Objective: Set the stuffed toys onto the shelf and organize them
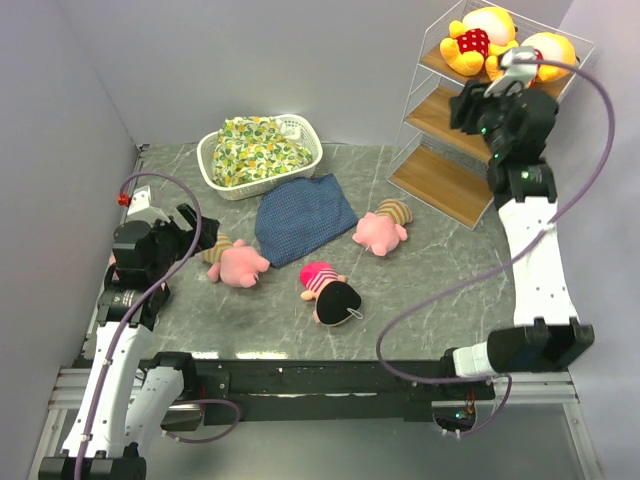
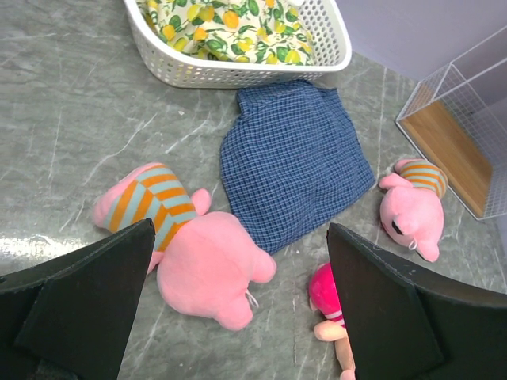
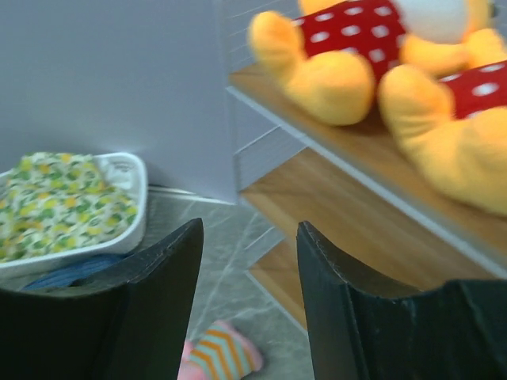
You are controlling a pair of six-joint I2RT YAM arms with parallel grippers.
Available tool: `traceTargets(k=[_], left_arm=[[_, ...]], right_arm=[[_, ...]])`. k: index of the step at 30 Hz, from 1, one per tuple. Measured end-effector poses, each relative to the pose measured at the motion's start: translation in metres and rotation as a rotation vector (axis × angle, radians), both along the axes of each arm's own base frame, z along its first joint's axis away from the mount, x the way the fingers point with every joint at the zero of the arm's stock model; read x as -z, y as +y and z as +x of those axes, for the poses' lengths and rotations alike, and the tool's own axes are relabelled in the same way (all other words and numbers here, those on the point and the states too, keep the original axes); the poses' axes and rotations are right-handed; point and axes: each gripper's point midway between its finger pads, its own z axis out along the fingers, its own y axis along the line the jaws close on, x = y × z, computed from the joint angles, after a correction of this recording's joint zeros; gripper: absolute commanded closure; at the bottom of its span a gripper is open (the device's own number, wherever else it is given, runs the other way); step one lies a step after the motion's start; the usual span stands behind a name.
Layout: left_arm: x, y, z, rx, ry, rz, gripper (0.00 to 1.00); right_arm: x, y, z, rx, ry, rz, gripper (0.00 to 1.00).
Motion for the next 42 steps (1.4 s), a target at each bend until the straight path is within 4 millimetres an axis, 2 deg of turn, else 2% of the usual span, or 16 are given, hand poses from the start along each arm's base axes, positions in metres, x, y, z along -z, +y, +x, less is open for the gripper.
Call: traceTargets(k=[5,9,11,14,17,20,24,27,33,37,39,42], left_arm=[[0.007,0.005,0.002,-0.031,0.027,0.009,0.04],[0.012,0.011,0.003,-0.061,0.046,0.018,0.04],[0.012,0.012,0.003,-0.072,0.047,0.021,0.04],[0.015,0.013,0.005,-0.08,0.056,0.026,0.04],[0.022,0.014,0.008,-0.084,0.084,0.031,0.04],[0.028,0.014,0.009,-0.085,0.107,0.033,0.04],[0.026,0.014,0.006,-0.085,0.1,0.033,0.04],[0.021,0.014,0.004,-0.084,0.084,0.032,0.04],[0.023,0.013,0.004,-0.082,0.089,0.032,0.04],[0.025,0.012,0.005,-0.077,0.099,0.031,0.04],[0.025,0.011,0.005,-0.072,0.099,0.03,0.04],[0.025,0.011,0.005,-0.071,0.097,0.03,0.04]], right_arm=[[0.012,0.053,-0.044,-0.08,0.011,0.059,0.42],[0.051,0.092,-0.085,-0.155,0.081,0.173,0.46],[0.084,0.11,-0.102,-0.195,0.148,0.223,0.47],[0.147,0.133,-0.12,-0.213,0.305,0.27,0.43],[0.209,0.137,-0.13,-0.154,0.448,0.25,0.38],[0.249,0.125,-0.133,-0.065,0.535,0.197,0.3],[0.278,0.117,-0.125,-0.017,0.586,0.07,0.2],[0.301,0.123,-0.121,-0.017,0.614,-0.08,0.18],[0.35,0.154,-0.118,-0.08,0.694,-0.368,0.11],[0.363,0.161,-0.106,-0.063,0.67,-0.545,0.11],[0.369,0.161,-0.093,-0.023,0.658,-0.63,0.13],[0.383,0.154,-0.08,0.038,0.662,-0.734,0.24]])
